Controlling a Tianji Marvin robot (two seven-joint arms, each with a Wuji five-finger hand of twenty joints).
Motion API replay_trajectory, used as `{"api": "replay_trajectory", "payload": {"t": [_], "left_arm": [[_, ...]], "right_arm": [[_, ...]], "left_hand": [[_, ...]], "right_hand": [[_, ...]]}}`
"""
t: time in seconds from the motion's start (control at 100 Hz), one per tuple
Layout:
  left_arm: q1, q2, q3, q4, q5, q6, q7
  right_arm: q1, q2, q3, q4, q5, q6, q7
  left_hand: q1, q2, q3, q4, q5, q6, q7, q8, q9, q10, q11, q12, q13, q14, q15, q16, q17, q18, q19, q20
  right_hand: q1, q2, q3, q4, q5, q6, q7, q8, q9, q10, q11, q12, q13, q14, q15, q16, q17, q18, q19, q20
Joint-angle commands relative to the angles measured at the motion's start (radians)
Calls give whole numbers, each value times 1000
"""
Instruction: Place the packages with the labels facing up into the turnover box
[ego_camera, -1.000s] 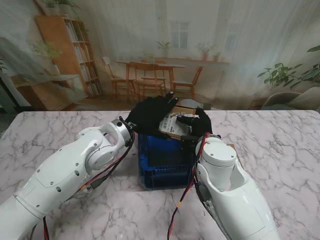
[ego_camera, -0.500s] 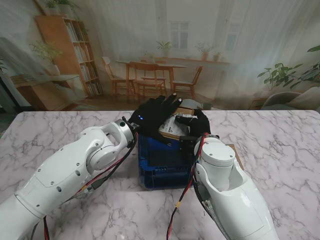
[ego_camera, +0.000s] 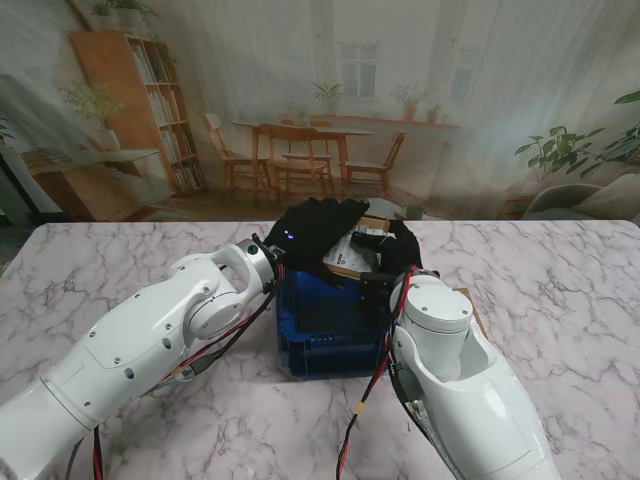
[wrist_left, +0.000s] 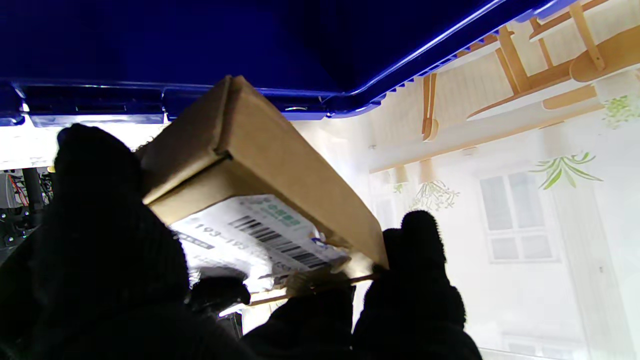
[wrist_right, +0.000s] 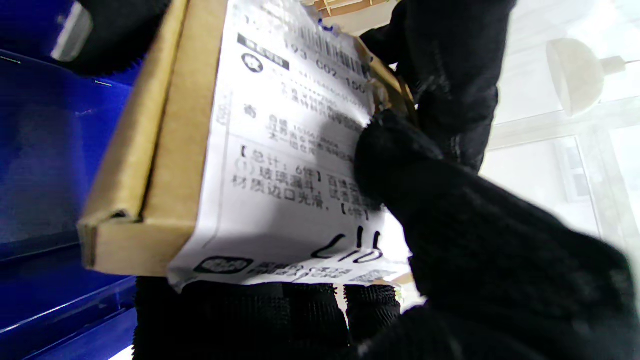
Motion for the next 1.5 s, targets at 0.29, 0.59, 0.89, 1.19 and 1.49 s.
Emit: {"api": "replay_trajectory", "payload": {"t": [0.29, 0.59, 0.89, 1.19, 1.49], "left_arm": [[9, -11, -1, 11, 7, 32, 17], [15, -8, -20, -13, 9, 37, -10], [31, -13, -40, -21, -35, 63, -38], [38, -13, -61, -35, -64, 76, -78], [15, -16, -44, -28, -102, 95, -123]], "right_arm": [[2, -8, -11, -13, 14, -1, 17], [-16, 4, 7, -33, 87, -10, 39], [-42, 25, 19, -46, 36, -42, 98], [-90, 60, 53, -86, -137, -76, 174], [-172, 125, 111, -121, -405, -156, 302]], "left_hand": [[328, 155, 431, 187, 44, -89, 206, 257, 142, -158, 252, 191, 180, -176, 206, 321, 50, -151, 107, 70], [370, 96, 579, 145, 62, -107, 269, 275, 197, -163, 233, 366, 243, -155, 160, 478, 79, -147, 132, 64], [365, 99, 584, 140, 79, -112, 287, 272, 221, -163, 220, 375, 261, -148, 151, 475, 92, -142, 138, 54], [369, 105, 583, 142, 90, -116, 297, 264, 242, -163, 205, 381, 271, -144, 146, 468, 99, -136, 138, 54], [349, 115, 573, 149, 97, -117, 296, 255, 248, -161, 193, 384, 273, -143, 143, 460, 102, -137, 137, 59]], "right_hand": [[122, 151, 129, 83, 28, -157, 34, -32, -33, -5, 14, 1, 106, -181, 702, 58, -9, 3, 46, 29], [-206, 322, -217, 258, -154, 14, -228, -71, -283, 42, -111, -4, -219, -2, 559, 25, -286, 74, -59, 99], [-368, 335, -400, 236, -238, 8, -550, -176, -492, 19, -454, -273, -742, -20, 232, -105, -637, -26, -294, 140], [-373, 368, -480, 241, -233, -16, -630, -142, -487, -10, -604, -329, -819, -49, 58, -175, -678, -48, -481, 212], [-363, 363, -517, 245, -90, -141, -647, -195, -441, -97, -633, -335, -800, -75, -40, -217, -668, -38, -579, 228]]}}
